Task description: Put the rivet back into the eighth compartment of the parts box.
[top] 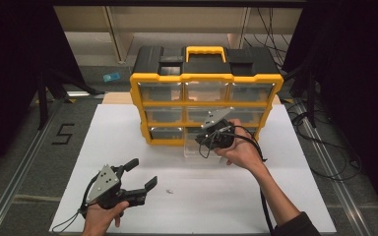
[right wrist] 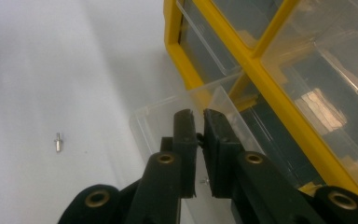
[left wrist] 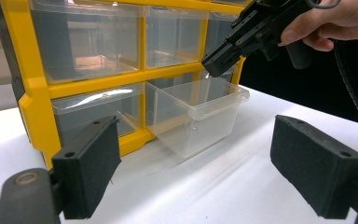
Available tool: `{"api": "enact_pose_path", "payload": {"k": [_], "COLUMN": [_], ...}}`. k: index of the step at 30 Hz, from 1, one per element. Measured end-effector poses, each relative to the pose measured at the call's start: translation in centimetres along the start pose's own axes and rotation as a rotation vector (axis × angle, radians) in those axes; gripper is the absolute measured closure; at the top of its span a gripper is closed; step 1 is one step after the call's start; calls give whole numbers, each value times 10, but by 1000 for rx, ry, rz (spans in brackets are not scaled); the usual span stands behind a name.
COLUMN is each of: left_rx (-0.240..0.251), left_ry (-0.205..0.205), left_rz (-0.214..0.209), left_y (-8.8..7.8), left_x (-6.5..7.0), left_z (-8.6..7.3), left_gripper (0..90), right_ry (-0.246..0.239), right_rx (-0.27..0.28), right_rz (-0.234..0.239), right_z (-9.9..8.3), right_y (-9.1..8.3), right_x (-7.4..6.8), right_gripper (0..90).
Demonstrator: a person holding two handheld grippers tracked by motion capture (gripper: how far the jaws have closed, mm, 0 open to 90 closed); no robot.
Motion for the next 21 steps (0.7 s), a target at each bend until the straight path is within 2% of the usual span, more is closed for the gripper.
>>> {"api": "enact_pose_path", "payload": {"k": [8,17,19,21], "left_rx": [3,1,0,1], "left_ry": [2,0,1,1], "left_rz": [-2,0,1,1], "left_y": [0,0,0,0], "left_x": [0,0,0,0], "left_z": [0,0,0,0], "left_gripper": [159,159,159,160], "right_ry": [-1,5,16,34], "right_rx": [-2,-23,-24,-13], "right_rz": [-13,2,-5,-22], "right_z": [-2,-6,-6,-6], "right_y": [3,10,10,9], "right_x": [2,3,4,4], "right_gripper": [839,827,773,678]}}
Point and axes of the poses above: each handheld gripper's, and its own axes: y roughly forward along the jaws, z roughly out of its top, x roughly to its right, the point moved 2 cm from there along y, roughly forward along the jaws, and after that the axes turned 1 degree about -z, right-handed, at the moved point
